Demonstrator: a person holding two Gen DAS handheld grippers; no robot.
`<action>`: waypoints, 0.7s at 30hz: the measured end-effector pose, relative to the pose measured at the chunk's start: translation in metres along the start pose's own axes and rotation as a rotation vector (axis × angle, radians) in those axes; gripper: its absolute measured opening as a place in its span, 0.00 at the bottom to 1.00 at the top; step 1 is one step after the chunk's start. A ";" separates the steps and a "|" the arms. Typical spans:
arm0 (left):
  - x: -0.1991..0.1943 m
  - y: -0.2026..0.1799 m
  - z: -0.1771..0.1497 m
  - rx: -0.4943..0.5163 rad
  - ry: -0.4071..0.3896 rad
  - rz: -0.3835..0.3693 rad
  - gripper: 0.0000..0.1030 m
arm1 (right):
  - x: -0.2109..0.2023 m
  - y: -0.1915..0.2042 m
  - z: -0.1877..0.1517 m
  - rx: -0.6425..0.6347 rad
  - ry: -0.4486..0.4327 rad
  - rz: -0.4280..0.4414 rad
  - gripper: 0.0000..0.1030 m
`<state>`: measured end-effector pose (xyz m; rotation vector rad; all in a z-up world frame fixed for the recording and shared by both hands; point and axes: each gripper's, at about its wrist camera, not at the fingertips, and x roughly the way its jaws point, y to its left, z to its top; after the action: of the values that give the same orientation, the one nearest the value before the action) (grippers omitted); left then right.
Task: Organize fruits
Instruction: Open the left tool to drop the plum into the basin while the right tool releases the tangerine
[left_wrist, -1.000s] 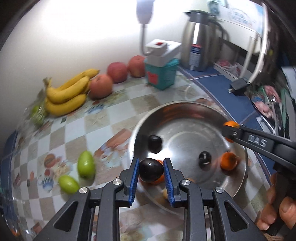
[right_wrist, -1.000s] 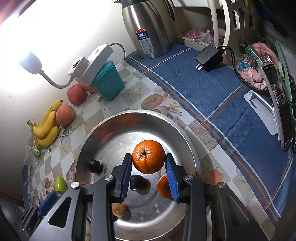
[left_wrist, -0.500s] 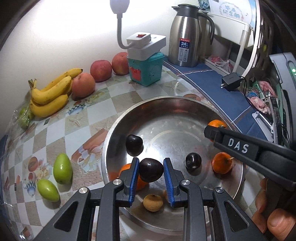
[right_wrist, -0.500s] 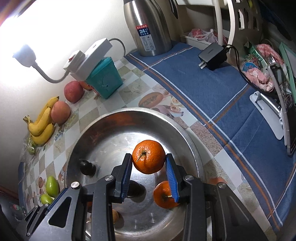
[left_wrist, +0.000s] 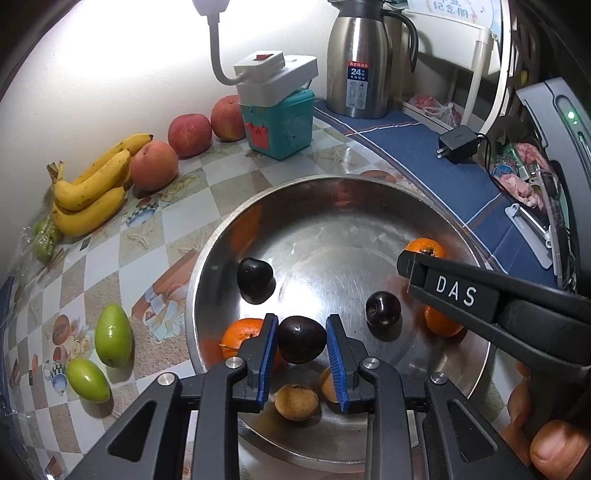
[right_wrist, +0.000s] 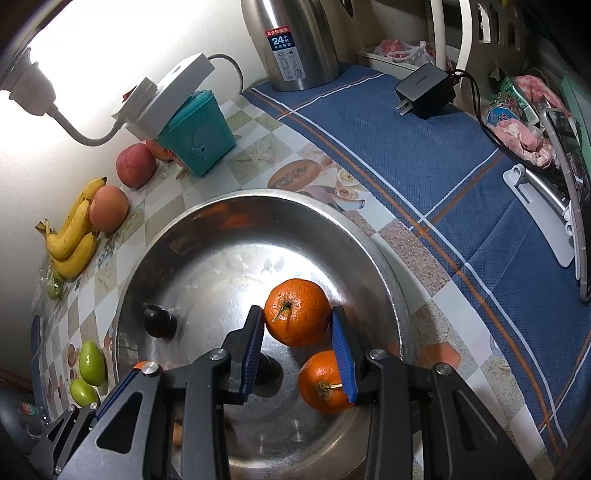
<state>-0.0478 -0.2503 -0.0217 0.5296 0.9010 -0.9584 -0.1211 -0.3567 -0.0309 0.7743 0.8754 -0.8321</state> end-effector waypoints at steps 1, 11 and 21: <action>0.000 0.000 0.000 0.000 0.000 0.000 0.28 | 0.001 0.000 0.000 0.001 0.003 -0.003 0.37; 0.000 -0.001 0.000 0.004 0.011 -0.009 0.40 | 0.001 0.000 0.001 0.006 0.017 -0.012 0.37; -0.010 -0.003 0.004 0.008 -0.015 -0.011 0.48 | -0.010 0.002 0.005 -0.006 -0.014 -0.014 0.39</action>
<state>-0.0511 -0.2496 -0.0113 0.5240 0.8884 -0.9751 -0.1213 -0.3574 -0.0196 0.7569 0.8712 -0.8463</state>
